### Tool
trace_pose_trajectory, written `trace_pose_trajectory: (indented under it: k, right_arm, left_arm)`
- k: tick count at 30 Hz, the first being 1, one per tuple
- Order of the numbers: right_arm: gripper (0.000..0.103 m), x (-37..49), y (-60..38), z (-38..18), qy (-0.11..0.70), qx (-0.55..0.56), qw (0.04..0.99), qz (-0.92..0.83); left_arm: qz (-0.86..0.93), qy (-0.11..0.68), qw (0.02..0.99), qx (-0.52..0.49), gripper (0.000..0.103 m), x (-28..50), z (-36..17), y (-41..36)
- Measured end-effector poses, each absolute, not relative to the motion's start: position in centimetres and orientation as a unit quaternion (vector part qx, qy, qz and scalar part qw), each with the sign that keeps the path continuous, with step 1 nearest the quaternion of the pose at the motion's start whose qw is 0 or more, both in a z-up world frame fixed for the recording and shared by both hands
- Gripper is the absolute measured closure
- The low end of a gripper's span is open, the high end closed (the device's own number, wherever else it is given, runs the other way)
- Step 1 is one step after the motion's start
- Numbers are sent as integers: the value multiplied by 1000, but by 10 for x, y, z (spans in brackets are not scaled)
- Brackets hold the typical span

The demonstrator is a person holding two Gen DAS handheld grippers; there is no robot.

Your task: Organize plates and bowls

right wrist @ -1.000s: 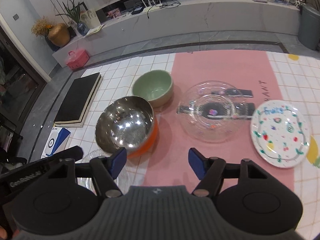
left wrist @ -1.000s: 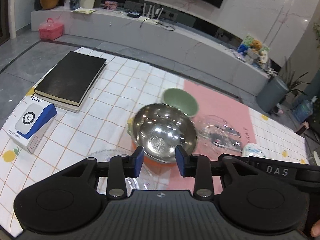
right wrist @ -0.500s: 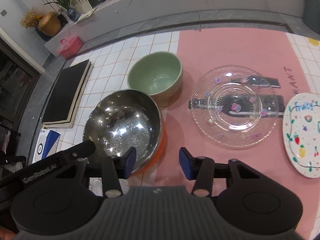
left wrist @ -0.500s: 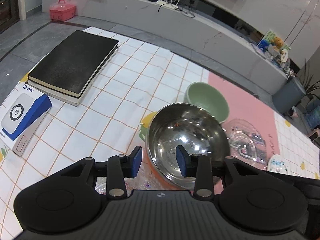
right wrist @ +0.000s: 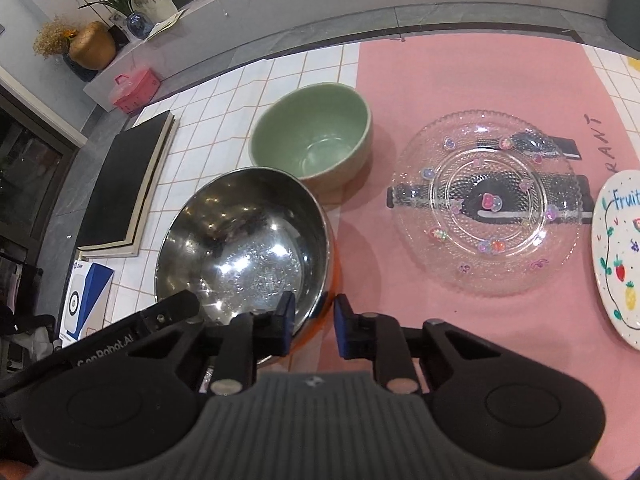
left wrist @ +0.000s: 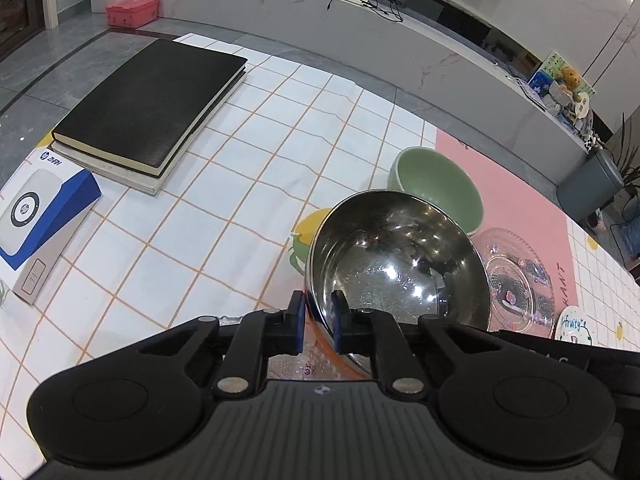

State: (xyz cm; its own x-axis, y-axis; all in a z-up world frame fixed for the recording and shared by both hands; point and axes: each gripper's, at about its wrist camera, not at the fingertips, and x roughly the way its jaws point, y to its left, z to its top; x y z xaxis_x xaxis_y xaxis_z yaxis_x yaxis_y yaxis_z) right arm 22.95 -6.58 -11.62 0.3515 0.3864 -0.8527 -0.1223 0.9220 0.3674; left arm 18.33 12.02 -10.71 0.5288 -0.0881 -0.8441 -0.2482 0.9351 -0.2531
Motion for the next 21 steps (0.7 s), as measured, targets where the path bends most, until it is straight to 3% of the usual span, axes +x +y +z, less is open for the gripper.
trace_pose_trajectory:
  k: [21]
  right_arm:
    - [86, 172, -91, -64, 521, 114, 829, 170]
  left_arm:
    - [46, 450, 877, -162, 89, 128, -53, 99]
